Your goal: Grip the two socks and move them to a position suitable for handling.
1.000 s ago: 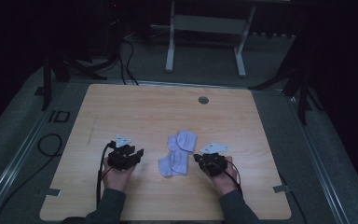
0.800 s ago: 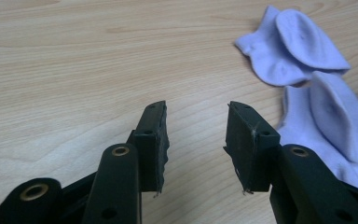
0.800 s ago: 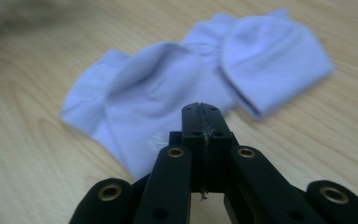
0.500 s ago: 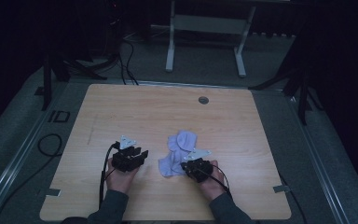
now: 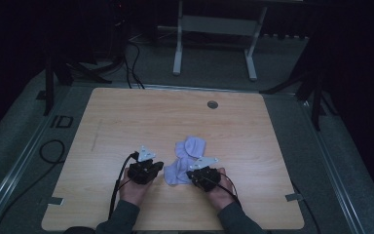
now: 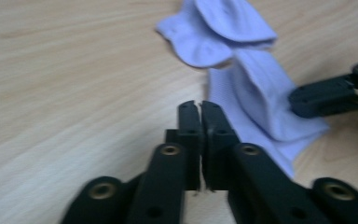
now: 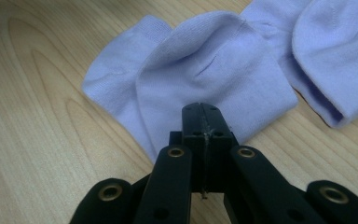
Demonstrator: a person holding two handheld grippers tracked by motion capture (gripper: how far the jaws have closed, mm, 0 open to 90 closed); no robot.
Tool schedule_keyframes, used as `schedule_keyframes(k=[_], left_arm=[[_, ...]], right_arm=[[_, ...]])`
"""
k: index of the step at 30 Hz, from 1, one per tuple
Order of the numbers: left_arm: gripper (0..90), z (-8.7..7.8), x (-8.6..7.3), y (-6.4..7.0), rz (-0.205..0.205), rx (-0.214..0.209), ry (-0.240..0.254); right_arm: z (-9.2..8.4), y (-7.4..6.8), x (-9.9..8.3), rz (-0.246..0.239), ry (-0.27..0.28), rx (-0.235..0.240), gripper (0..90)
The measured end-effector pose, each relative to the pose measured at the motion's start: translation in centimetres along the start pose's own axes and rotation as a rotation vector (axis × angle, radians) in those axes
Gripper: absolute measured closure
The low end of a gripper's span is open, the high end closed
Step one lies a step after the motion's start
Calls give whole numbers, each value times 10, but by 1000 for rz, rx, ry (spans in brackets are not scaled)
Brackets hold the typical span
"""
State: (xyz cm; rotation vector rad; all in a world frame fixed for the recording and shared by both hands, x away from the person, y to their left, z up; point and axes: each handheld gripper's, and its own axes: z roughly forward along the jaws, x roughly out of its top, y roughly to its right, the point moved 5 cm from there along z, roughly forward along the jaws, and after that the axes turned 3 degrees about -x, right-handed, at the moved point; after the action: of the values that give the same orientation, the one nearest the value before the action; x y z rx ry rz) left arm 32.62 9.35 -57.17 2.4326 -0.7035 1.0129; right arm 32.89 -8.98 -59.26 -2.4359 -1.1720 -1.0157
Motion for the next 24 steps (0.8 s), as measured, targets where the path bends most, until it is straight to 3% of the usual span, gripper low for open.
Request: schedule_keyframes(k=[3,9,16,19,24], left_arm=[[900,8,-3,7,6,-24,-34],[900,17,-5,16,37,-45,-46],[899,34,-7,19,46,-37,-69],[900,30,-9,18,35,-40,-94],[900,29,-11,21,43,-41,-95]], right_arm=[[0,0,0,-13,3,5,900],[0,1,0,-41,4,13,900],[0,2,0,-63,-2,37,900],[0,4,0,-60,-5,42,900],[0,7,1,-49,-18,23,894]])
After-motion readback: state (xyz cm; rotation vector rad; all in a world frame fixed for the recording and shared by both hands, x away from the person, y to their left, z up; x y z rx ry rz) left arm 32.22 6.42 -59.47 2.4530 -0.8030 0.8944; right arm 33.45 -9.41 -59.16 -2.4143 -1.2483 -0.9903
